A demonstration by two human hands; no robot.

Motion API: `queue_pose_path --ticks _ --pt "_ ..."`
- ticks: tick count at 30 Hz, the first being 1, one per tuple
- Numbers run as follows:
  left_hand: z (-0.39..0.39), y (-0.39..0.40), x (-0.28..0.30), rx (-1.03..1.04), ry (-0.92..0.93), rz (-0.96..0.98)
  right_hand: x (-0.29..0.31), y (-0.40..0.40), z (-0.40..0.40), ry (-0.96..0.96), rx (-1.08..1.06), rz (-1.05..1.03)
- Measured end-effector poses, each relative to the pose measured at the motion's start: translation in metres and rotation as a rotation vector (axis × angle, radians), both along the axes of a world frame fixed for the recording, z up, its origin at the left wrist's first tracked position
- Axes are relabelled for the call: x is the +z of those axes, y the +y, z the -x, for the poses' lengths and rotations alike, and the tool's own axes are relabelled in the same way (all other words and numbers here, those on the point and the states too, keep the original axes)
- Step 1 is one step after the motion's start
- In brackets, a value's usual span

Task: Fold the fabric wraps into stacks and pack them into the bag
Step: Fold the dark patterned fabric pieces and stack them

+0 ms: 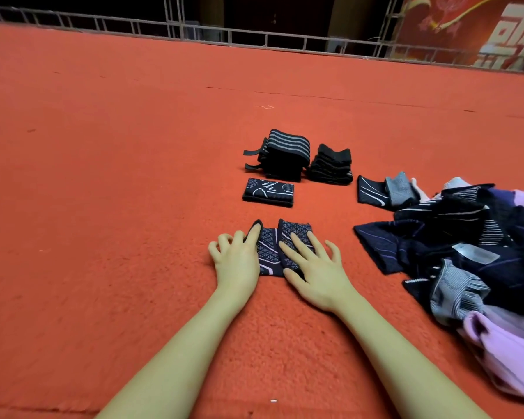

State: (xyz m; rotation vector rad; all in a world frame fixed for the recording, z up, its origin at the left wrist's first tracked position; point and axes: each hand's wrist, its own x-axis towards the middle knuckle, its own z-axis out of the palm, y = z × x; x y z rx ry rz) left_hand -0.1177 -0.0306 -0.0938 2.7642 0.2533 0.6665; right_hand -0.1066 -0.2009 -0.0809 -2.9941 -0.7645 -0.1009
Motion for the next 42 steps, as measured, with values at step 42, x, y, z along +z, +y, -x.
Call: queue_pose_path --ticks 42 --pt "-0.021 -0.037 0.024 -0.580 0.382 -0.051 -0.005 -0.010 -0.003 -0.236 -0.415 -0.771"
